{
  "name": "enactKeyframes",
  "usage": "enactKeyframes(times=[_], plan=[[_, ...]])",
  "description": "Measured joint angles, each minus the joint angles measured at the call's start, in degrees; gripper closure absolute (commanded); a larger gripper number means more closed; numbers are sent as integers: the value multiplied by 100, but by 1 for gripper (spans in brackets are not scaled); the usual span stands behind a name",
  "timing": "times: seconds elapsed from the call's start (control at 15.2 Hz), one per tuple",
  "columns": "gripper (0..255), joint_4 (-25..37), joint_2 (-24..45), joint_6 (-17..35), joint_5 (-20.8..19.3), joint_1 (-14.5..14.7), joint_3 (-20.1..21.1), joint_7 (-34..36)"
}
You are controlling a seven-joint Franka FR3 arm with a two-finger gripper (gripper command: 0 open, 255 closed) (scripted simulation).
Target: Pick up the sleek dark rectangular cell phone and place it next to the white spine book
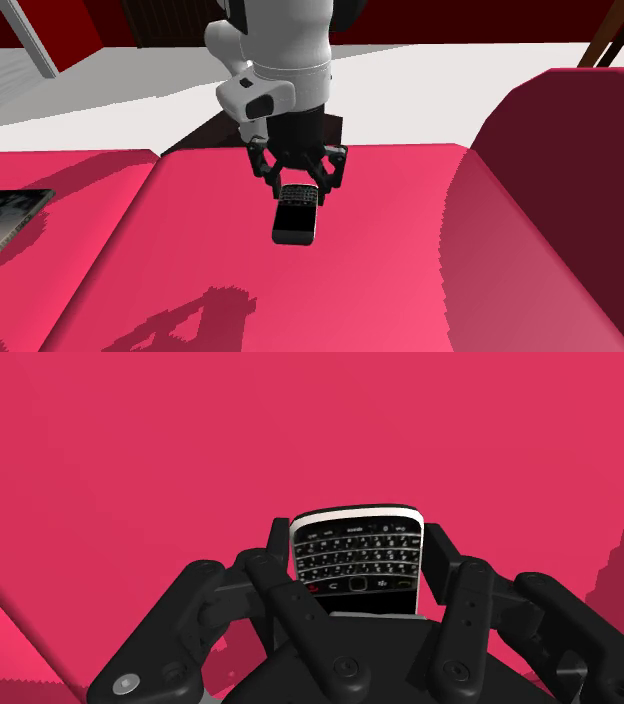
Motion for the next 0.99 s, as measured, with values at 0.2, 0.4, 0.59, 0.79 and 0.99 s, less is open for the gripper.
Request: enactKeyframes(times=[0.2,0.4,0.59,0.79,0.99], plan=[[255,-382,-291,133,168,-293,-106,-434],[255,-802,-623,265,362,-597,-248,-938],[255,-1019,-796,334,469,-832,-403,-1374],[255,-1237,-993,375,581,-1069,-579,-1835],[255,-1367,-1119,386,656,-1288,-765,-2275]])
